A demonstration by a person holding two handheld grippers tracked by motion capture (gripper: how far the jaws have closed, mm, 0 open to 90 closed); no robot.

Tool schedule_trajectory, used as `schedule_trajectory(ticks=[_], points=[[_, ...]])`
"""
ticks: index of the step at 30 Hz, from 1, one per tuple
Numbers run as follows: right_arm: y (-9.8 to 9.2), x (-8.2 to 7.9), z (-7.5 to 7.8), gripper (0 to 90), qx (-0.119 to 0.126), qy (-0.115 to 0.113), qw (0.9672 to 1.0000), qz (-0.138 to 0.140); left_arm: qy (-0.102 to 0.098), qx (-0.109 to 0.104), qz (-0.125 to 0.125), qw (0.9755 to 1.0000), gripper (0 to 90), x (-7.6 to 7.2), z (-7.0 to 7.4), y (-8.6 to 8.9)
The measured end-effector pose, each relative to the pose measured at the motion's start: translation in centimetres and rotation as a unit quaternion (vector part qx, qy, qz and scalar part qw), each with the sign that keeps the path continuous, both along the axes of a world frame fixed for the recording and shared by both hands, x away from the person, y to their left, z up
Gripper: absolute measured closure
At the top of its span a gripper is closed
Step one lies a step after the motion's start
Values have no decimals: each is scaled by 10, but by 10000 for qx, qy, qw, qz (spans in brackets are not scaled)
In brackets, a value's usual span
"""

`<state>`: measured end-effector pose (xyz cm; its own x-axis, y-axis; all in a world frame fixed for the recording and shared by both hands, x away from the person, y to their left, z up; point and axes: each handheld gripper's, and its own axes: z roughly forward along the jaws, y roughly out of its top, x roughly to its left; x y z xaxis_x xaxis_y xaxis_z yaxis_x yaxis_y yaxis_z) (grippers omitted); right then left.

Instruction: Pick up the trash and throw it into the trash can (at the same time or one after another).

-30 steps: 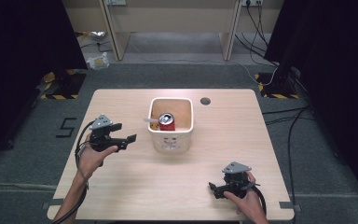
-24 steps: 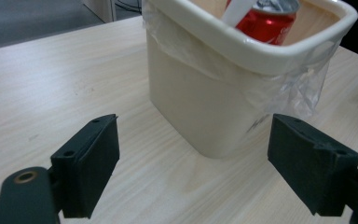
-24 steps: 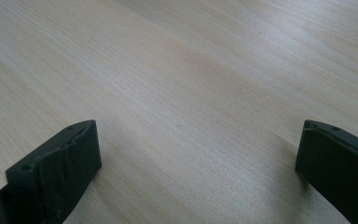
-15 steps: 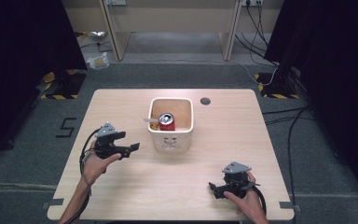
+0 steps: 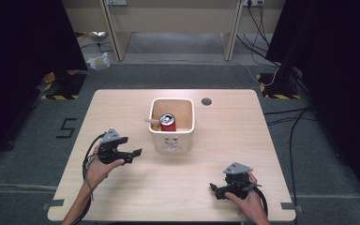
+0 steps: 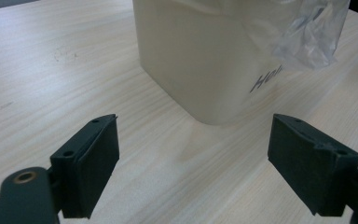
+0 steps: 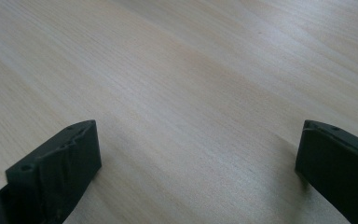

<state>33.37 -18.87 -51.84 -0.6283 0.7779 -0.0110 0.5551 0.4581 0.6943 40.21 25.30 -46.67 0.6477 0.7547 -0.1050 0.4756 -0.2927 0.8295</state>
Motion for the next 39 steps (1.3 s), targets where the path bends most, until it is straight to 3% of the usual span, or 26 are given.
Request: schedule_trajectory(ticks=[21,39], points=[[0,0,0,2,0,-1,10000,0,116,134,-13,9998,162,-9,-22,0],[0,0,0,2,0,0,10000,-1,208,331,-88,9992,162,-31,-36,0]])
